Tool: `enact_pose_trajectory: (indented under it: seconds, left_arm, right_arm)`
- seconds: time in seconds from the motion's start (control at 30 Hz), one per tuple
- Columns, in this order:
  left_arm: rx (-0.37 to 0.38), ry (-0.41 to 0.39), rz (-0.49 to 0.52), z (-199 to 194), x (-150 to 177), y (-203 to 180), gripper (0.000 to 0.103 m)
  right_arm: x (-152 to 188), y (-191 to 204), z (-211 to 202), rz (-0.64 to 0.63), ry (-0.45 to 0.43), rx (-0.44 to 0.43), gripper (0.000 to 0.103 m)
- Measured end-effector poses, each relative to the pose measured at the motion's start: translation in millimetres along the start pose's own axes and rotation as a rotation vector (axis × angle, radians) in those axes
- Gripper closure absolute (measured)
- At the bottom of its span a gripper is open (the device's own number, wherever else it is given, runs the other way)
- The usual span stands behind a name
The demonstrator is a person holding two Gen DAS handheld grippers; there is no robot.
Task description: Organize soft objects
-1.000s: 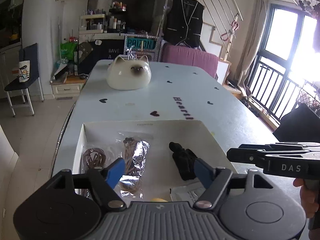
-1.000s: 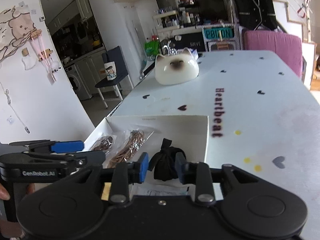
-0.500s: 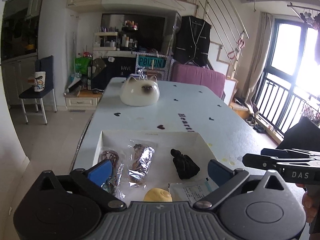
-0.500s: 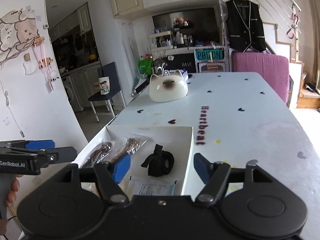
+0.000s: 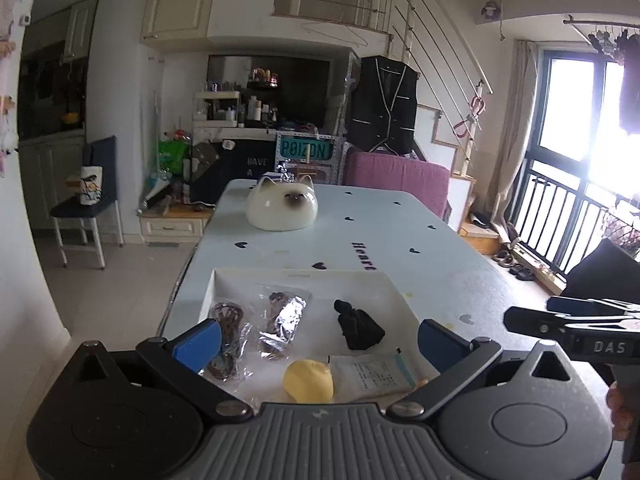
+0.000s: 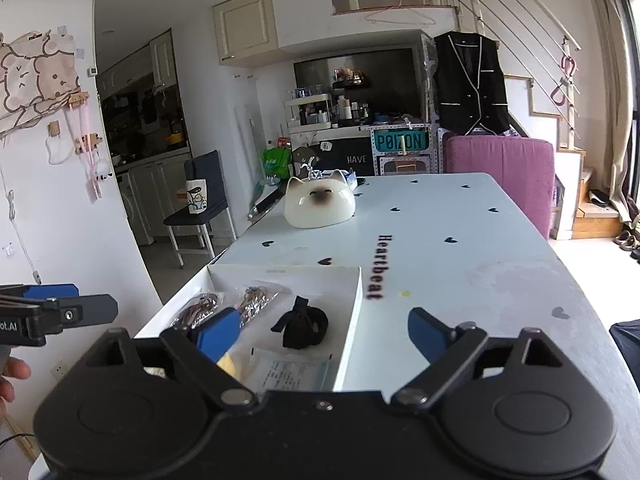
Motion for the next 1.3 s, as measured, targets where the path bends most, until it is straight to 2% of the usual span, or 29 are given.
enact_pose_trajectory:
  seconds: [0.13,0.37,0.57,0.83,1.3]
  left_arm:
    - [0.003,-0.010,-0.007,-7,12,-2,0.000]
    - [-0.006,-0.019,-0.020,-14,36,-2,0.000]
    - [-0.024,-0.032,0.013,-22,53,-9,0.000]
    - [-0.032,-0.063,0.043,-32,66,-17,0.000]
    - [-0.051,-0.068,0.066,-38,78,-22,0.000]
  right_arm:
    - [9,0,-14,-0.013,-0.015,0.022,0.004]
    - [29,0,-33,-0.038,-0.023,0.061,0.002]
    - [42,-2,-48,-0.035,-0.040,0.081,0.000]
    - [57,-2,-63,-0.043,-0.052,0.095,0.000]
    - [70,1,-79,-0.051,-0.052,0.112,0.000]
Point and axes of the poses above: each gripper's, at about its wrist camera, not at the fingertips, and z roughly the way its jaws point, y to its left, x to its underside, the point moved 6 cm from there along z, roughly the way its jaws point, and after that the axes turned 12 degrees about -z, right-handed, at the moved point
